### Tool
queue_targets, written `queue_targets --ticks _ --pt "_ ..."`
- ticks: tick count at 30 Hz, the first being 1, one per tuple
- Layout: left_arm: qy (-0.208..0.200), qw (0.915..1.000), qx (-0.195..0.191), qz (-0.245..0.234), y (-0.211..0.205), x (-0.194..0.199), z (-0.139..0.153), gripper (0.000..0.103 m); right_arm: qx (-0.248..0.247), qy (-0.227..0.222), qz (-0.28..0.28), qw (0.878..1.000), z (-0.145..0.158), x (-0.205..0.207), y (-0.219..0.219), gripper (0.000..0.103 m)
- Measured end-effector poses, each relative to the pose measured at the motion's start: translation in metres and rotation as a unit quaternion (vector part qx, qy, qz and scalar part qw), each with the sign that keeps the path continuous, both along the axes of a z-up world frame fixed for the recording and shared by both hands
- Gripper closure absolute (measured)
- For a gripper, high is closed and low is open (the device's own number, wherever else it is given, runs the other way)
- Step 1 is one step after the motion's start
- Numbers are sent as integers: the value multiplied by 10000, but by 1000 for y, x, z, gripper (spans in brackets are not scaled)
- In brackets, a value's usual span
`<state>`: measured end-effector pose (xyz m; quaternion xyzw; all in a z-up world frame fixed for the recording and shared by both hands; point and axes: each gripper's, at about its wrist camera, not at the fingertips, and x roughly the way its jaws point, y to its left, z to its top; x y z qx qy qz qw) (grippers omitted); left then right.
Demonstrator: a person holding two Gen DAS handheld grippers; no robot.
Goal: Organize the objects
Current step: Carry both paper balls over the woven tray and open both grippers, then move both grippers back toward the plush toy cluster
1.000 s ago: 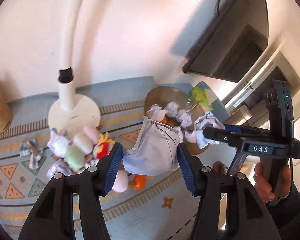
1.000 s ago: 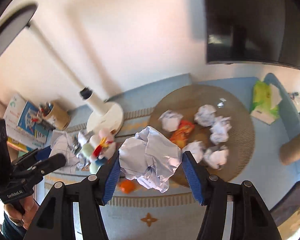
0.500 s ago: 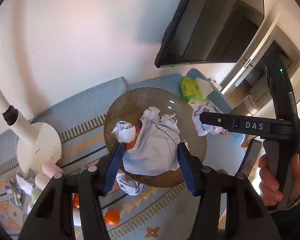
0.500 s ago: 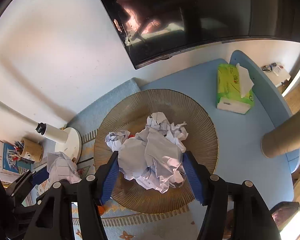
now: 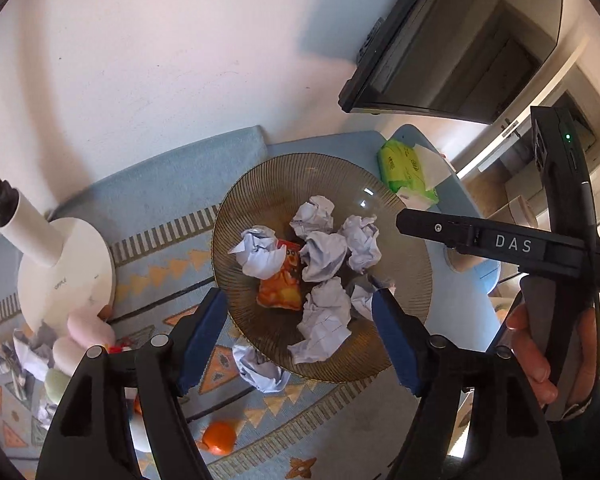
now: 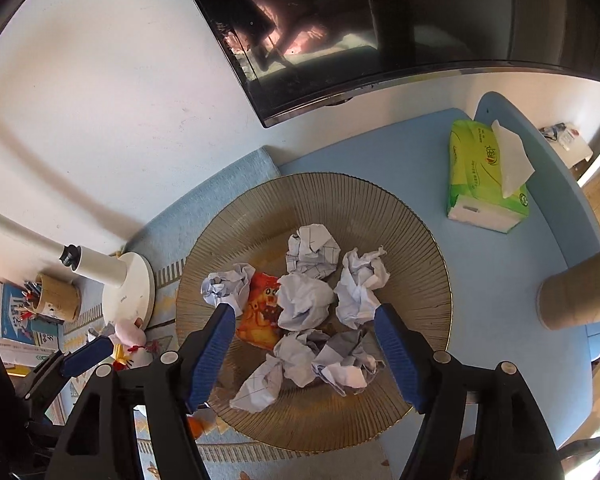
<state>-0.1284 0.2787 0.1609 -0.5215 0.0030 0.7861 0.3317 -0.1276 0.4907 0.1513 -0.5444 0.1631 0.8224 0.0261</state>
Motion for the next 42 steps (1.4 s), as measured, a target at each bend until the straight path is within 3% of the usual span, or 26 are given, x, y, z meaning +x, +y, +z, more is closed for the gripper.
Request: queue_targets --ticks 10,20,25,36,42 --pt "76 9989 142 446 -50 45 22 30 -120 74 652 9978 16 45 -67 32" --pt "42 9941 425 992 -105 79 42 27 -211 -171 1278 9914 5 83 -133 33" --pt "-311 9892 718 1241 -134 80 32 27 -243 -333 1479 9881 -4 94 -158 32" --pt "-629 9711 600 2225 -237 88 -7 27 -296 -828 1155 9894 -38 97 -162 32" --pt "-853 9667 281 2398 -273 82 -34 27 -284 -982 1399 9849 -53 90 -194 32"
